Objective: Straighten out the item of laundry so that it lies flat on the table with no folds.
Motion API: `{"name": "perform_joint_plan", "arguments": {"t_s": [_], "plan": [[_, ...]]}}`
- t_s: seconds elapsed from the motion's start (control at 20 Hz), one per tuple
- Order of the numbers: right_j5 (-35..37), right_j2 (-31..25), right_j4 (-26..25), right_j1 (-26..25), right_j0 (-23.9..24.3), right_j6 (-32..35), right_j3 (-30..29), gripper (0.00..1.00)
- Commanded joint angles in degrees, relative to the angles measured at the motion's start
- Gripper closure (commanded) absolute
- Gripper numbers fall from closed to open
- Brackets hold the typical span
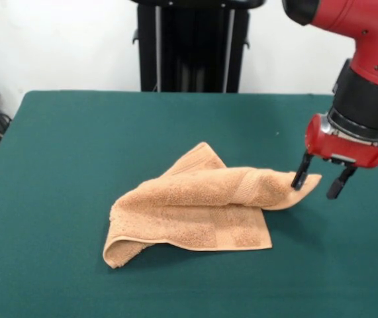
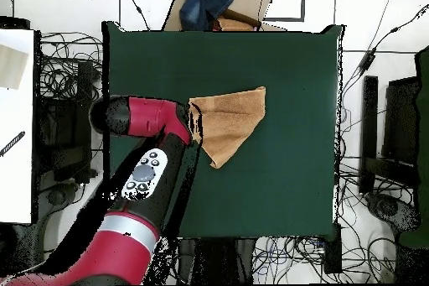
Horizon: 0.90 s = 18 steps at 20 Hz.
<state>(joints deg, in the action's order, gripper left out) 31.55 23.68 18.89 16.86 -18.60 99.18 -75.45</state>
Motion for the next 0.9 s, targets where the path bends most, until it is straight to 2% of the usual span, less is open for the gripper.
{"name": "perform_joint_plan", "arguments": {"t_s": [0.05, 0.6, 0.9], "plan": [[3.52, -2.98, 0.46, -2.95, -1.14, 14.15, -0.82, 0.00], [3.45, -4.12, 0.17, -4.03, -1.09, 13.03, -1.95, 0.00], [2.33, -6.23, -0.31, -2.45, -0.71, 10.82, -5.26, 0.00]]}}
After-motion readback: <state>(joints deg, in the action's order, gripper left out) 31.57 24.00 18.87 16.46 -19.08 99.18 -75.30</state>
